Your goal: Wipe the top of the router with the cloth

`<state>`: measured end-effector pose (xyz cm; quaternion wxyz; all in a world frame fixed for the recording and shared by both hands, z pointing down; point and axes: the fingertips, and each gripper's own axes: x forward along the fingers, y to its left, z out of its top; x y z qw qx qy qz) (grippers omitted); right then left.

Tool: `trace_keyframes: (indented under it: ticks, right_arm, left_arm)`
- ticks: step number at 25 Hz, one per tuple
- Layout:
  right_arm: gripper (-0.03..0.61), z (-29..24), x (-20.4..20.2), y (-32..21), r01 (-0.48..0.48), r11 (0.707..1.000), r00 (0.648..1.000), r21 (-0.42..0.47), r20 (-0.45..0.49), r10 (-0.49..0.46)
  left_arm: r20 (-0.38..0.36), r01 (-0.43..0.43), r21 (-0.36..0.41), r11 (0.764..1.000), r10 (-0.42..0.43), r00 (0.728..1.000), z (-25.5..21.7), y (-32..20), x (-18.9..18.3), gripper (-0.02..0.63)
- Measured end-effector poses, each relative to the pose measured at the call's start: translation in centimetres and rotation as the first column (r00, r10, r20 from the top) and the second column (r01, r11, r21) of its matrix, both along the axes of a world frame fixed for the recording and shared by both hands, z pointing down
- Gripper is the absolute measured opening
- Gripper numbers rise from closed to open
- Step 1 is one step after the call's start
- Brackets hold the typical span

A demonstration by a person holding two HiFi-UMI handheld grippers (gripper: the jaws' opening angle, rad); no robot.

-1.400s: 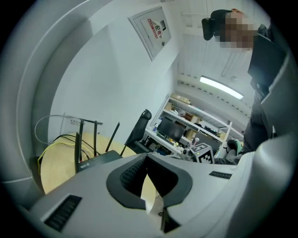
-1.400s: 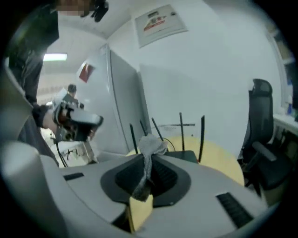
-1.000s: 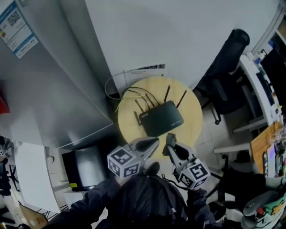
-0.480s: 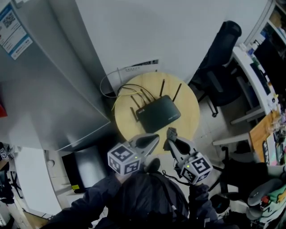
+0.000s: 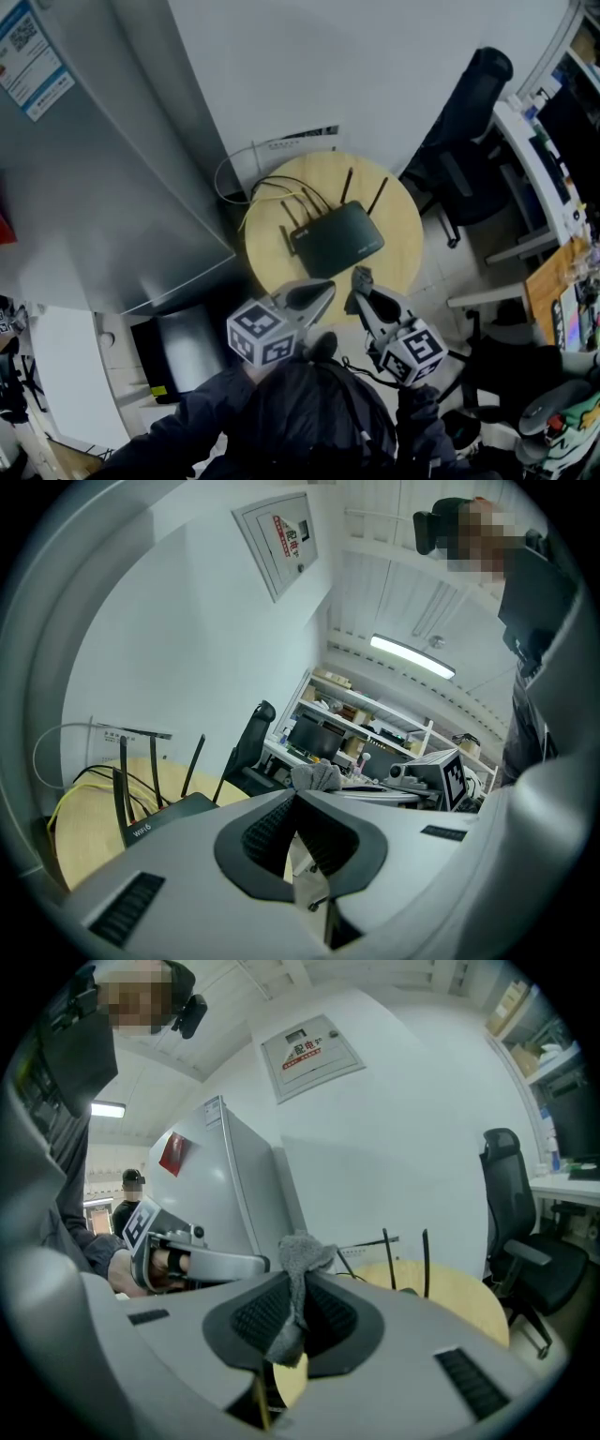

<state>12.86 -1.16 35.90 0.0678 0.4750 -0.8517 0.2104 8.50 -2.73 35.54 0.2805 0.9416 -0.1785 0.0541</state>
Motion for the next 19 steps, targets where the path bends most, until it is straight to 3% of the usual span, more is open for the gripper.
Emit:
trace_keyframes:
  ticks: [19]
  right_arm:
    - [0.066,0.31,0.03,0.39,-0.002,1.0,1.0,-0.012,0.001,0.002]
  left_arm:
    - [-0.014,-0.004,-0.007,1.0,0.004,1.0,0.4,0.26,-0.07,-0.007]
